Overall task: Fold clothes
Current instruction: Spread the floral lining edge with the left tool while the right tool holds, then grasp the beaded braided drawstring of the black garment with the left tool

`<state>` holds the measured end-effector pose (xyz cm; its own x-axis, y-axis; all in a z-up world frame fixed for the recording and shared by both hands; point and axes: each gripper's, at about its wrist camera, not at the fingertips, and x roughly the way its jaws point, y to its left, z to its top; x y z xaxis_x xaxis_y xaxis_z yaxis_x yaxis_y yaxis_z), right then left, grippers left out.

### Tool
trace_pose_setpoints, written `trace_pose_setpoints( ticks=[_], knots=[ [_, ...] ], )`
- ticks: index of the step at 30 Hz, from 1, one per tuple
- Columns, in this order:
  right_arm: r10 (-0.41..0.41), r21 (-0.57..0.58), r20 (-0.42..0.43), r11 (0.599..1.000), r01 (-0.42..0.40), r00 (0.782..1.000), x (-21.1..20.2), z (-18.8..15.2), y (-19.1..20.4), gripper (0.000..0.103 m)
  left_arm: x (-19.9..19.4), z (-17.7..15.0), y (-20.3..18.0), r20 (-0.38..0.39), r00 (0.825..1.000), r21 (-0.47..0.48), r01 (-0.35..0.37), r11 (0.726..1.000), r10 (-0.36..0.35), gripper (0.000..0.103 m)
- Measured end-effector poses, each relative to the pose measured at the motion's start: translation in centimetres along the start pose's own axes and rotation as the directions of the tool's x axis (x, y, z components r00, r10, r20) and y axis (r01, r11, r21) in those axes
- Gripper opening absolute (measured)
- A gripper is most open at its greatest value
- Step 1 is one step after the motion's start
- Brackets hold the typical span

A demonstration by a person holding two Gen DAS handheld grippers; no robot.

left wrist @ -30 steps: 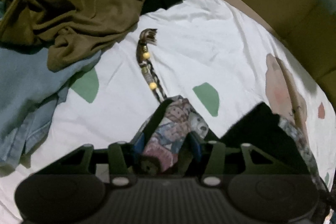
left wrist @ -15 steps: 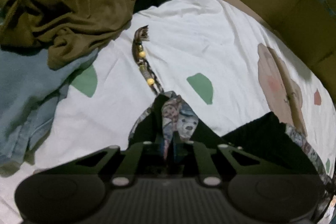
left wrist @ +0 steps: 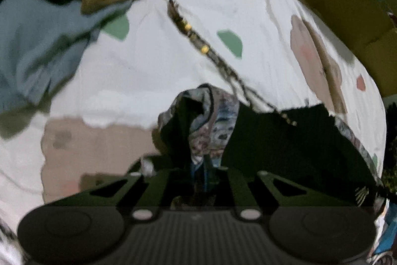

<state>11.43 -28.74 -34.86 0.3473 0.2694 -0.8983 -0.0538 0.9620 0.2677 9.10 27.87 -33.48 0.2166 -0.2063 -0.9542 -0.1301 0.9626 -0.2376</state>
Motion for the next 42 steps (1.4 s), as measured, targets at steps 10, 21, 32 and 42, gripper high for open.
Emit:
trace_pose_setpoints(
  ticks=[10,21,32,42],
  knots=[
    [-0.044,0.064,-0.012,0.997,0.044,0.999,-1.9,-1.7,-2.0,0.000,0.9,-3.7,0.2,-0.073,0.997,0.006,0.021,1.000,-0.020,0.005],
    [0.001,0.093,0.027,0.996,-0.004,1.000,-2.3,-1.8,-1.8,0.045,-2.6,-2.4,0.0,-0.086,0.995,0.116,-0.039,0.992,0.049,0.009],
    [0.032,0.103,0.142,0.994,-0.047,0.989,-3.7,-0.4,-1.4,0.045,-5.7,3.7,-1.4,0.061,0.996,0.099,-0.076,0.992,0.070,0.011],
    [0.078,0.148,0.170,0.984,-0.104,0.982,-3.2,-1.0,-0.6,0.045,-2.7,7.2,-4.4,0.117,0.992,0.076,-0.060,0.995,0.051,0.030]
  ],
)
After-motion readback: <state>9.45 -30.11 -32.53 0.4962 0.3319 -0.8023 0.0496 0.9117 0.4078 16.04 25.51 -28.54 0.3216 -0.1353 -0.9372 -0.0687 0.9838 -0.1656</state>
